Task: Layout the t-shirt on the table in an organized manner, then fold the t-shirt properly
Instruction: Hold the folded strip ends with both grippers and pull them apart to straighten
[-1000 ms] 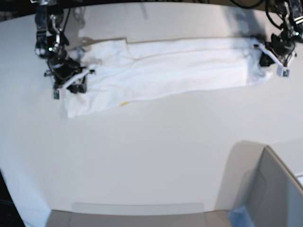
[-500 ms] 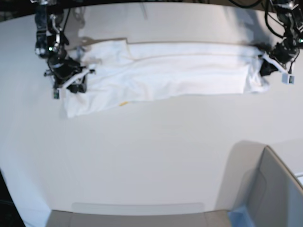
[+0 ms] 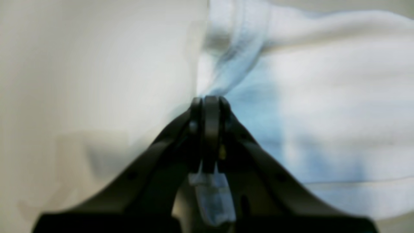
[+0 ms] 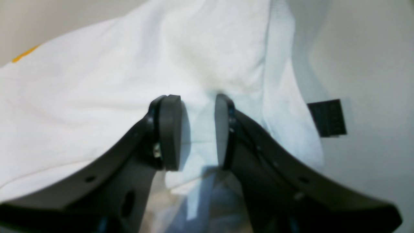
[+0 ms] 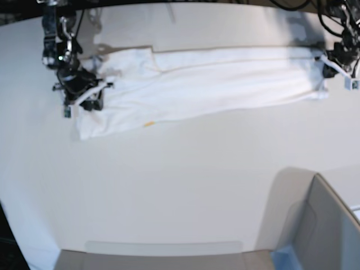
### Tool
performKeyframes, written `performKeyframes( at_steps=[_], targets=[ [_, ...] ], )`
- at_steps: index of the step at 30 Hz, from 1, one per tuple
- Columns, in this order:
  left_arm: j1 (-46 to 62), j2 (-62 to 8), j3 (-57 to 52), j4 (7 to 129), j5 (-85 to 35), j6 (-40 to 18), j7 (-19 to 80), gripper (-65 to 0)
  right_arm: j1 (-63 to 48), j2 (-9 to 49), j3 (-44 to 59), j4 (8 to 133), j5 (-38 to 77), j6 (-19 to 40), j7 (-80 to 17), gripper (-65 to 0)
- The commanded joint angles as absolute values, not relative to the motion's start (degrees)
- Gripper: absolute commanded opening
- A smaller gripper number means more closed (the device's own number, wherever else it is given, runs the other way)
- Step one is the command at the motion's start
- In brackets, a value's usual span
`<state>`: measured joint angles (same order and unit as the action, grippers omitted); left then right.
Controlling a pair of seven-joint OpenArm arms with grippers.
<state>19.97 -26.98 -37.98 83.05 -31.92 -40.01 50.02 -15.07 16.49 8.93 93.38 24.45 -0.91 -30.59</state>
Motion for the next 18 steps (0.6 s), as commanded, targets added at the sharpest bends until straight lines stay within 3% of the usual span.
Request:
performKeyframes(
  at_steps=[1,7,15,18],
  targets=[
    [20.79,-28.44,-38.37,86.02,-32.48,-40.00,49.27,-65.0,-14.99,16.92,9.01,93.76,24.22,-1.27,-31.96,-46.2],
    [22.11,-28.26,-38.37,91.38,-32.48,-40.00,49.36,-65.0,-15.08,16.92,9.01,93.76,24.22,-1.27,-31.96,-46.2],
    [19.91,-28.26,-38.90,85.41,-32.40,-40.00,53.05,-65.0,-15.16,16.92,9.01,93.76,24.22,-1.27,-31.96,-46.2],
    [19.74,-28.26,-38.90,85.67,-32.40,-40.00,53.14,-57.5,-15.16,16.92,9.01,93.76,24.22,-1.27,-31.96,-46.2]
  ],
)
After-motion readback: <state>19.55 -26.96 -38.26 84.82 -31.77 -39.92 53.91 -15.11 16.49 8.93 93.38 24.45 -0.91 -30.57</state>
